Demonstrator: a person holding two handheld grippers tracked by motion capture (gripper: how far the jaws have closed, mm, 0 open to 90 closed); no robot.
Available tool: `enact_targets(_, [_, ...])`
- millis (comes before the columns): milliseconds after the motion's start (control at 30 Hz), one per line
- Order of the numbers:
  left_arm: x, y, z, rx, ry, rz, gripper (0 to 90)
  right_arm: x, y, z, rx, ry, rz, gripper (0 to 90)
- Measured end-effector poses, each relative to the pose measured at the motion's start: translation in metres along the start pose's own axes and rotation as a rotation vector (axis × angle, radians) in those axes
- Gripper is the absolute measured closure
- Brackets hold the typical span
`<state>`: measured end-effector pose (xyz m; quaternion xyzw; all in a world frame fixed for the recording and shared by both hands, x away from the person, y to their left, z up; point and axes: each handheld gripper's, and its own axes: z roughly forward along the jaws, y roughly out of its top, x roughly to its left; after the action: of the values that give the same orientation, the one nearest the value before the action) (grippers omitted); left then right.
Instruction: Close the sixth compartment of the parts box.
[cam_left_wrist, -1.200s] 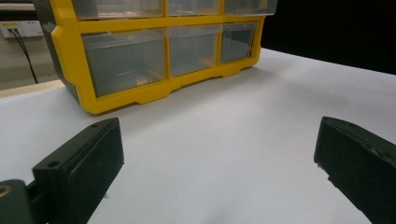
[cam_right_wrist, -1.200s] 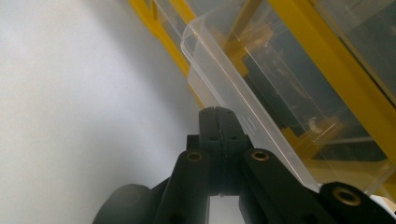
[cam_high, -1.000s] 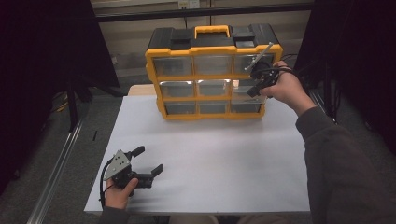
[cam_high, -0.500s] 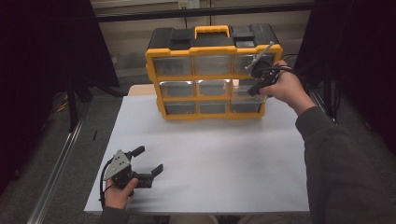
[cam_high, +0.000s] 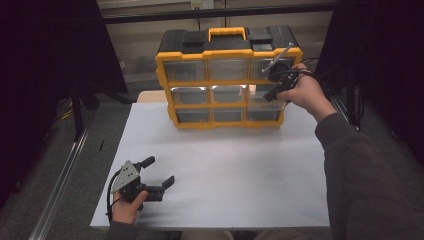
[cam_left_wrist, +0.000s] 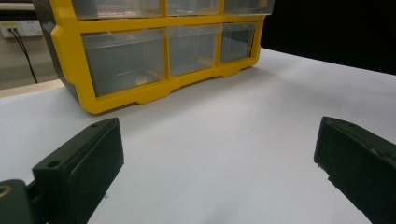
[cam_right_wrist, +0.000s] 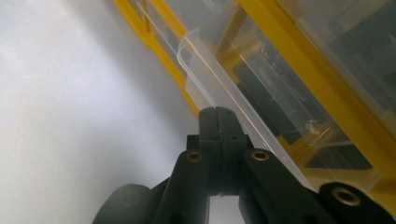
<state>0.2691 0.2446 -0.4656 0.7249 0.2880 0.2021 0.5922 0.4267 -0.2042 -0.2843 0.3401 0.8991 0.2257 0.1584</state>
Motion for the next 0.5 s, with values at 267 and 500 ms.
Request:
enact_targets(267, [-0.0011,0.0001,-0.0002,-0.001,0.012,-0.010,1.5,0.0021,0.0017,0.0058,0.017,-0.014,-0.012,90.0])
enact_targets(500, [-0.0004,0.0000,-0.0005,0.004,0.013,-0.004,1.5,0.0009,0.0021,0.0071,0.014,-0.018,-0.008,90.0])
